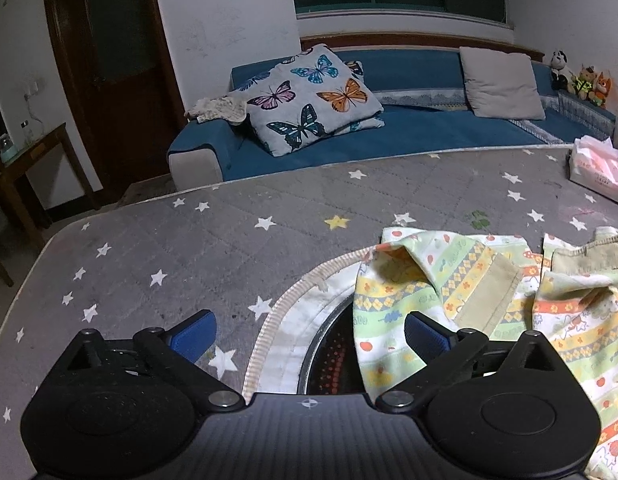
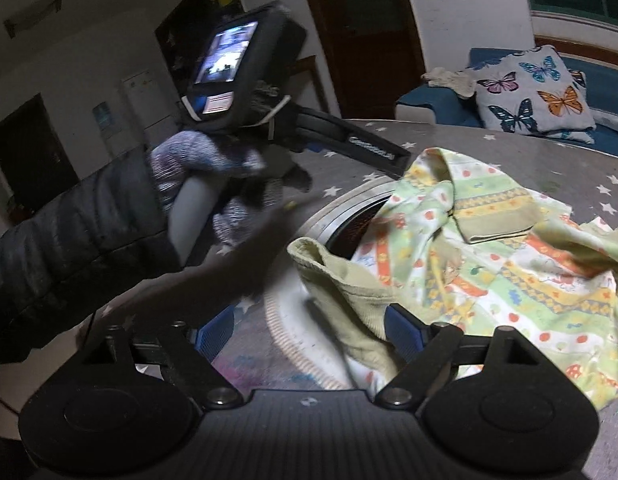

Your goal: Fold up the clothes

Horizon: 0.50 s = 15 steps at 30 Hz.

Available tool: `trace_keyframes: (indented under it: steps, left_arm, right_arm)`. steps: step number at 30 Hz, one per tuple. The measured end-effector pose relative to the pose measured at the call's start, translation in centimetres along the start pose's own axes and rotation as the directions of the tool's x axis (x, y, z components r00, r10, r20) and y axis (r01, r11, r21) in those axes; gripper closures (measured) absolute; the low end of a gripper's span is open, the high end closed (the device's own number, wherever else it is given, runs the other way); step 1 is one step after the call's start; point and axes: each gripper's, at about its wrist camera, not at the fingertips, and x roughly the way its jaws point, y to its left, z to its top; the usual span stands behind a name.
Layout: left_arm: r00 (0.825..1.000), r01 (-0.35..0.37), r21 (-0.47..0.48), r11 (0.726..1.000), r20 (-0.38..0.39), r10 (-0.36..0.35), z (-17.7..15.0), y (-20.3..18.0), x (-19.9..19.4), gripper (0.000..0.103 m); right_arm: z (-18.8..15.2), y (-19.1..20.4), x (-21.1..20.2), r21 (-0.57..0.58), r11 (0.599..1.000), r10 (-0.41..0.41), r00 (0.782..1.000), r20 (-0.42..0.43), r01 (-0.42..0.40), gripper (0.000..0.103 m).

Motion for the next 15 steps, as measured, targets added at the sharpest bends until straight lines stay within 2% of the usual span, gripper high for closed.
trace_keyframes:
  steps: [6, 11, 15]
  left_arm:
    - [0.999, 0.032, 0.071, 0.997, -0.016, -0.031, -2.3, -1.6, -0.8, 0.0]
    - [0.999, 0.034, 0.169, 0.985, -0.002, -0.034, -5.5, -2.6, -2.6, 0.0]
    - [0.999, 0.032, 0.196, 0.98, -0.002, -0.032, -7.6, -2.3, -4.0, 0.0]
  right_arm:
    - [-0.1, 0.4, -1.3, 0.015, 0.999, 0.035, 0.999, 0.023, -0.035, 0.015]
    - [0.4, -0.3, -2.9, 0.022, 0.999, -0.043, 0.996, 0.079, 0.041, 0.011]
    - [0.2, -1.6, -2.0, 0.064, 0.997, -0.054, 0.997, 0.052, 0.051, 0.011]
